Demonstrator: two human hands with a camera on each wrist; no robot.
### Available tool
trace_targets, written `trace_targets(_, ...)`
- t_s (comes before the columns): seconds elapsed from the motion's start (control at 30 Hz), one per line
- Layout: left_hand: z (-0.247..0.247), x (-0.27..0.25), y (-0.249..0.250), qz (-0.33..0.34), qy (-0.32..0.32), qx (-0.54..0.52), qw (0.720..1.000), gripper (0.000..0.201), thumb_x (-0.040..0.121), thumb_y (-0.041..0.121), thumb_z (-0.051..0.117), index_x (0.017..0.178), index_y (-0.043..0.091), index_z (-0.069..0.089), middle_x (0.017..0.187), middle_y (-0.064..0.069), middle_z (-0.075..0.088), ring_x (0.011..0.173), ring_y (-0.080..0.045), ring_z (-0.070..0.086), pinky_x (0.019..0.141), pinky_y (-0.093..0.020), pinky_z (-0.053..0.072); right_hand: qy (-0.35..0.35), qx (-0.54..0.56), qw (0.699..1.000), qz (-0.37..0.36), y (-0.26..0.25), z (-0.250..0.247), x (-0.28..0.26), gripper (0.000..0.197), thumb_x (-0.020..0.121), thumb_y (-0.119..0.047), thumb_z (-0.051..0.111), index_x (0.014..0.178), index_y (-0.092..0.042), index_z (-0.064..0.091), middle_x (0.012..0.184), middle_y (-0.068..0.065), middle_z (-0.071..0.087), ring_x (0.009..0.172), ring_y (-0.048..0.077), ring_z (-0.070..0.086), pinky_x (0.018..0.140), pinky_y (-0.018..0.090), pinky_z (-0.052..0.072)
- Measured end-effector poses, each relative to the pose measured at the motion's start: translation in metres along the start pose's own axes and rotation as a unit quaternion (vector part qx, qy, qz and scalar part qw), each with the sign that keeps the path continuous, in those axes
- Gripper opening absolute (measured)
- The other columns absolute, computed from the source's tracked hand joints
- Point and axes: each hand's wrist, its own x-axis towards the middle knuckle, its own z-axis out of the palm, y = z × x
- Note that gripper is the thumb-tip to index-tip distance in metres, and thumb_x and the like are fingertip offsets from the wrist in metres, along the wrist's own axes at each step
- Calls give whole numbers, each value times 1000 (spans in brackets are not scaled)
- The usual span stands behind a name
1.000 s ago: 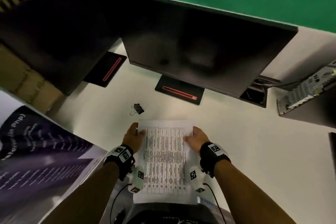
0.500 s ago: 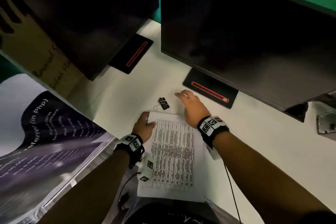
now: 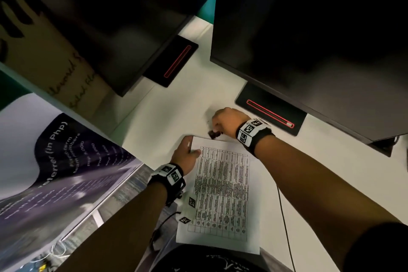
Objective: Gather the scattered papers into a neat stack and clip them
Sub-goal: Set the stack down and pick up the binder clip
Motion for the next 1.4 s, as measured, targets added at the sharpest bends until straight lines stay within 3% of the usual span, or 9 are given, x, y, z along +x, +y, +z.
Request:
trace_targets(0.07, 0, 2, -3, -1, -1, -2, 1000, 37, 85, 24, 61, 114, 43, 49, 112, 5, 66, 102, -20, 63, 100, -45, 45, 34, 93, 994, 45, 5, 1, -2, 9, 92, -16, 63, 96, -20, 69, 136, 4, 58, 120, 24, 59, 97, 35, 49)
trace_targets(0.23, 1, 4, -2, 2, 7, -28, 1000, 35, 88, 14, 62, 114, 35, 52, 105, 3, 70, 97, -19, 66, 94, -38, 49, 29, 243, 966, 77, 6, 3, -9, 12, 92, -15, 67, 87, -21, 58, 124, 7, 67, 114, 24, 63, 98, 35, 50)
trace_targets(0.33, 1, 2, -1, 4, 13, -38, 999, 36, 89, 12, 60, 118, 31, 51, 103, 3, 70, 94, -17, 66, 86, -31, 49, -9, 303, 950, 73, 1, 4, -11, 30, 88, -11, 71, 115, -19, 61, 117, 0, 63, 108, 20, 64, 95, 34, 53)
trace_targets(0.4, 1, 1, -1, 2, 13, -55, 998, 37, 90, 10, 59, 119, 30, 48, 100, 3, 70, 89, -13, 66, 76, -22, 48, -26, 269, 960, 65, -2, 4, -10, 53, 90, -17, 70, 139, -14, 51, 122, 3, 57, 110, 22, 61, 98, 38, 52)
trace_targets(0.57, 2, 2, -3, 10, 11, -58, 998, 39, 91, 9, 59, 115, 36, 44, 97, 1, 71, 87, -17, 67, 74, -24, 47, -9, 170, 984, 43, 0, 7, -10, 21, 95, -21, 63, 112, -9, 61, 114, 10, 57, 102, 28, 59, 92, 36, 49)
trace_targets(0.73, 1, 0, -3, 26, 3, -52, 998, 42, 91, 5, 57, 113, 38, 44, 99, 1, 71, 88, -18, 67, 78, -28, 50, 44, 186, 981, 40, -1, 6, -7, 19, 95, -10, 61, 113, -11, 65, 111, 3, 65, 93, 14, 58, 90, 32, 51)
trace_targets(1.0, 1, 2, -9, 37, 1, -46, 998, 49, 90, 8, 59, 106, 52, 45, 95, -1, 74, 89, -24, 70, 90, -47, 53, -2, 181, 983, 35, -4, 4, 6, 23, 93, -9, 61, 115, -15, 68, 106, 0, 73, 88, 8, 59, 84, 24, 49)
trace_targets(1.23, 2, 0, -6, 31, 15, -45, 998, 47, 90, 10, 59, 108, 50, 44, 92, -15, 71, 80, -28, 65, 81, -38, 51, -53, 176, 983, 16, -7, 3, 6, 30, 93, -22, 67, 122, -13, 68, 121, 4, 68, 111, 21, 61, 97, 28, 46)
trace_targets(1.4, 1, 2, -6, 15, 14, -55, 998, 47, 89, 11, 60, 111, 48, 45, 96, -12, 70, 92, -29, 65, 89, -46, 51, -88, 160, 983, 34, -6, -2, 5, 40, 93, -37, 65, 129, -18, 64, 127, 2, 65, 116, 22, 60, 96, 30, 45)
